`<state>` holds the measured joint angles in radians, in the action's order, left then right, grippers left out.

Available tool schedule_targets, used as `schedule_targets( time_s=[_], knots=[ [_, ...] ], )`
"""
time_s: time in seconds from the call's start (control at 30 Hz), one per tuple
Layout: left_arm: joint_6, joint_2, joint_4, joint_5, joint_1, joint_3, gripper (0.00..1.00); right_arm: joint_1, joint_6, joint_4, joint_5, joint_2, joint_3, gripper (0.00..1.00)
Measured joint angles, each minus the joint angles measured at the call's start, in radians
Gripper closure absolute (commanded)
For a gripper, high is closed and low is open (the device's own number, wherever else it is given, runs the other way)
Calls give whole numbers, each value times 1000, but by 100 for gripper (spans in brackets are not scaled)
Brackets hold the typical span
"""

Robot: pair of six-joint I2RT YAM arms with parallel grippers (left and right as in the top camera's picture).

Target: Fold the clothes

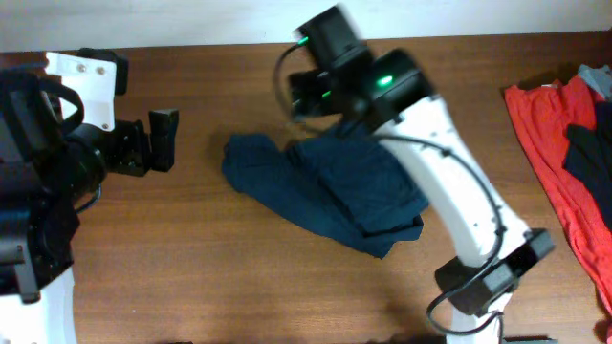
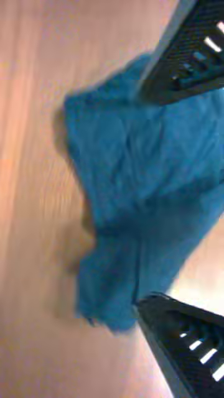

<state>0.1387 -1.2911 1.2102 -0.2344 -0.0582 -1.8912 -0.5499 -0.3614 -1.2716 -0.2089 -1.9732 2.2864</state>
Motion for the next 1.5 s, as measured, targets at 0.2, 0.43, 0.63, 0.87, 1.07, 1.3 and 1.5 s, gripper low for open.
schedule_targets(
  time_s=[0.2,0.43,0.63,0.87,1.07,1.3,1.5],
  knots=[
    [0,-79,29,-29,0,-1,1,239,57,-14,108,0,0,2],
    [0,-176,30,-66,0,0,1,423,326,19,309,-122,3,7],
    [0,-177,28,-76,0,0,1,463,480,48,471,-355,2,5],
    [0,-177,29,-77,0,0,1,462,513,100,488,-510,2,7],
    [0,-177,29,-77,0,0,1,459,493,111,496,-534,2,70],
    [0,-177,29,-77,0,0,1,433,459,135,521,-536,13,96],
    [0,-177,23,-80,0,0,1,371,450,149,536,-533,142,96]
  ],
)
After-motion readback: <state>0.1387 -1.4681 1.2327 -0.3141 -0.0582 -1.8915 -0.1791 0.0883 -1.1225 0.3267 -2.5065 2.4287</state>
